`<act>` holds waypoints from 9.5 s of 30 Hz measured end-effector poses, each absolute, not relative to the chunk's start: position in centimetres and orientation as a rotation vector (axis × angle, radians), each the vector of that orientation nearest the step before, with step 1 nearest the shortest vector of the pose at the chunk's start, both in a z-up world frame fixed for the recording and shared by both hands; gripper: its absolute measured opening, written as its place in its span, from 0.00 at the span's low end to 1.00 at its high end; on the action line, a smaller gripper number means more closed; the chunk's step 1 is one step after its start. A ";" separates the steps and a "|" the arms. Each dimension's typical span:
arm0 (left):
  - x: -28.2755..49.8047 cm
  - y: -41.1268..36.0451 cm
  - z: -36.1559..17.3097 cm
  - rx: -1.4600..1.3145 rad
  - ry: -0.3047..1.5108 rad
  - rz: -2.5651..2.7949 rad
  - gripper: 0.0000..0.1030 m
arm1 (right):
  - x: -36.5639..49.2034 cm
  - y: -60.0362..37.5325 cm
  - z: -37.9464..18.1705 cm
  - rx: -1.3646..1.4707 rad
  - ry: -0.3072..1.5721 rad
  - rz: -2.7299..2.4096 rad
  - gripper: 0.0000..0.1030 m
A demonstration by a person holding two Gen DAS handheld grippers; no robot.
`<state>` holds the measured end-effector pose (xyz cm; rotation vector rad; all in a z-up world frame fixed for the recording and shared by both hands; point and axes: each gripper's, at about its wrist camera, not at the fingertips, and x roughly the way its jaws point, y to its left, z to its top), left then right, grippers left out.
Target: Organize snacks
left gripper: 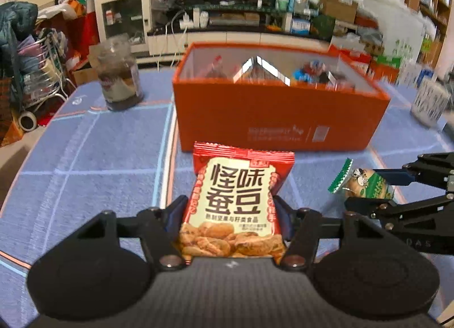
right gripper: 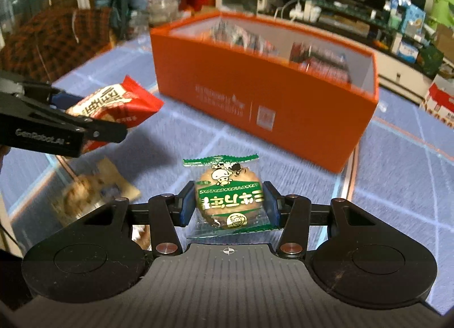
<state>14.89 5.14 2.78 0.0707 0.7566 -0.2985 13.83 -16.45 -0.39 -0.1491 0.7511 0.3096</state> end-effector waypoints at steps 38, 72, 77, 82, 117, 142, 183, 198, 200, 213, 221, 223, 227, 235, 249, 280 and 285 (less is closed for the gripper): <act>9.0 12.6 1.9 -0.061 0.796 -0.206 0.91 | 11.6 -11.4 0.8 -0.574 0.718 0.965 0.45; 9.6 3.4 -1.0 0.087 0.842 -0.271 0.91 | 7.9 -16.3 -2.7 -0.083 0.842 0.132 0.65; 10.1 2.2 -1.5 0.090 0.852 -0.227 0.91 | 8.3 -16.4 -2.9 -0.065 0.855 0.130 0.65; 10.3 1.8 -1.6 0.084 0.855 -0.218 0.91 | 8.6 -16.3 -2.9 -0.062 0.864 0.125 0.64; 9.6 3.5 0.6 0.048 0.796 -0.218 0.47 | 8.9 -16.7 -1.0 -0.026 0.846 0.092 0.34; 10.4 3.5 3.0 -0.003 0.746 -0.217 0.47 | 10.7 -16.3 3.6 0.009 0.759 0.030 0.00; 9.8 6.9 4.9 -0.045 0.715 -0.241 0.47 | 8.9 -15.4 0.6 -0.137 0.785 0.297 0.39; 24.2 -0.9 11.5 0.106 0.586 -0.191 0.47 | 21.6 -20.0 12.4 -0.073 0.590 0.091 0.39; 26.3 -2.1 11.4 0.124 0.598 -0.181 0.47 | 24.1 -20.2 12.1 -0.071 0.612 0.066 0.39; 26.9 -2.0 12.6 0.095 0.550 -0.105 0.99 | 25.5 -20.5 12.5 -0.036 0.551 0.036 0.73; 16.3 1.4 12.9 0.098 0.521 -0.101 0.99 | 13.4 -20.0 13.7 0.111 0.505 -0.087 0.93; 13.8 2.5 12.3 0.095 0.525 -0.058 0.99 | 11.4 -18.7 13.4 0.087 0.535 -0.114 0.93; 10.4 3.8 10.7 0.092 0.546 0.006 0.99 | 8.4 -16.8 12.4 0.055 0.546 -0.155 0.93; 9.1 2.9 10.8 0.129 0.522 -0.020 0.99 | 8.0 -14.1 12.6 -0.002 0.578 -0.218 0.93; 9.0 2.5 9.0 0.102 0.574 -0.051 0.99 | 9.0 -13.3 10.8 0.035 0.603 -0.206 0.93; 9.0 2.1 6.9 0.157 0.749 -0.028 0.99 | 10.4 -12.6 7.8 -0.045 0.841 -0.199 0.92; 9.0 1.7 7.4 0.179 0.726 -0.011 0.99 | 10.4 -12.6 8.3 -0.046 0.824 -0.202 0.92</act>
